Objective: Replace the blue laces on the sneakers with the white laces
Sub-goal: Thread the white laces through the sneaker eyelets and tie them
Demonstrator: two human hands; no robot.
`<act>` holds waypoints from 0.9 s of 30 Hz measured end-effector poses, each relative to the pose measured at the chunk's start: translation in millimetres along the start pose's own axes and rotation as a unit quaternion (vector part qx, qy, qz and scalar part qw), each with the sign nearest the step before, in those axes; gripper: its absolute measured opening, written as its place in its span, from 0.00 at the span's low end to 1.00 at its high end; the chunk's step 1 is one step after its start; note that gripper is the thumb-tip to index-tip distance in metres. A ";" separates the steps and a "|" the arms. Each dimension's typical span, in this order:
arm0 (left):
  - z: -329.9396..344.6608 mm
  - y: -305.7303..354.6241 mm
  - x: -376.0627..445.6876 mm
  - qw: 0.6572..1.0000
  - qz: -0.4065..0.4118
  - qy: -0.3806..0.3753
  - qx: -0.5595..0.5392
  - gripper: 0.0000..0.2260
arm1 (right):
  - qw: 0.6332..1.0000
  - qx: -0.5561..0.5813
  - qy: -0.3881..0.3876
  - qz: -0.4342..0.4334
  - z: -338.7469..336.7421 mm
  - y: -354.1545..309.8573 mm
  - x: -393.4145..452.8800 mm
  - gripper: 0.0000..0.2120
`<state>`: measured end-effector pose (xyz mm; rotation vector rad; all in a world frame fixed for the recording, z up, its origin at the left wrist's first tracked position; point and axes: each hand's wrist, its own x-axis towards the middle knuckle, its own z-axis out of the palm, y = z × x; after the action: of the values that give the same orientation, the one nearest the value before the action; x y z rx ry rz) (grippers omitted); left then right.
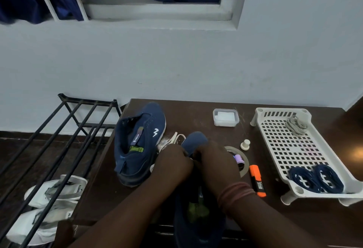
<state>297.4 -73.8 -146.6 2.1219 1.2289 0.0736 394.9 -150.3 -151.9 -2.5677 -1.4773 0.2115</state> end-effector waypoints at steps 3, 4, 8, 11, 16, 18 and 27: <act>-4.8 1.6 -0.6 1.000 -0.009 -0.009 -0.025 0.13 | 0.996 -0.079 -0.027 -0.003 1.9 -2.1 2.4 0.10; -5.6 1.6 -1.2 0.999 -0.012 -0.010 -0.033 0.14 | 0.996 -0.075 -0.048 0.000 2.2 -2.6 3.8 0.10; -5.3 -0.9 1.9 0.999 -0.026 -0.011 -0.034 0.11 | 1.000 0.019 0.007 0.004 -14.5 0.3 8.1 0.12; -7.5 -1.8 3.8 0.997 -0.052 -0.038 -0.051 0.11 | 0.961 0.233 0.098 0.107 -65.7 31.2 19.2 0.08; -9.6 0.6 2.5 0.993 -0.065 -0.056 -0.077 0.22 | 0.626 0.728 0.215 0.178 -127.4 72.1 17.5 0.07; -9.3 -0.2 3.1 0.994 -0.060 -0.058 -0.073 0.23 | 0.633 0.739 0.121 0.194 -110.2 62.6 13.6 0.08; -11.6 2.5 3.1 0.996 -0.038 -0.063 -0.049 0.11 | 0.997 -0.040 -0.039 -0.061 1.4 8.6 12.6 0.09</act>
<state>296.8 -66.0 -137.1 1.9637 1.2053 -0.0317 408.1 -143.6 -155.5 -2.5471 -1.6968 0.2428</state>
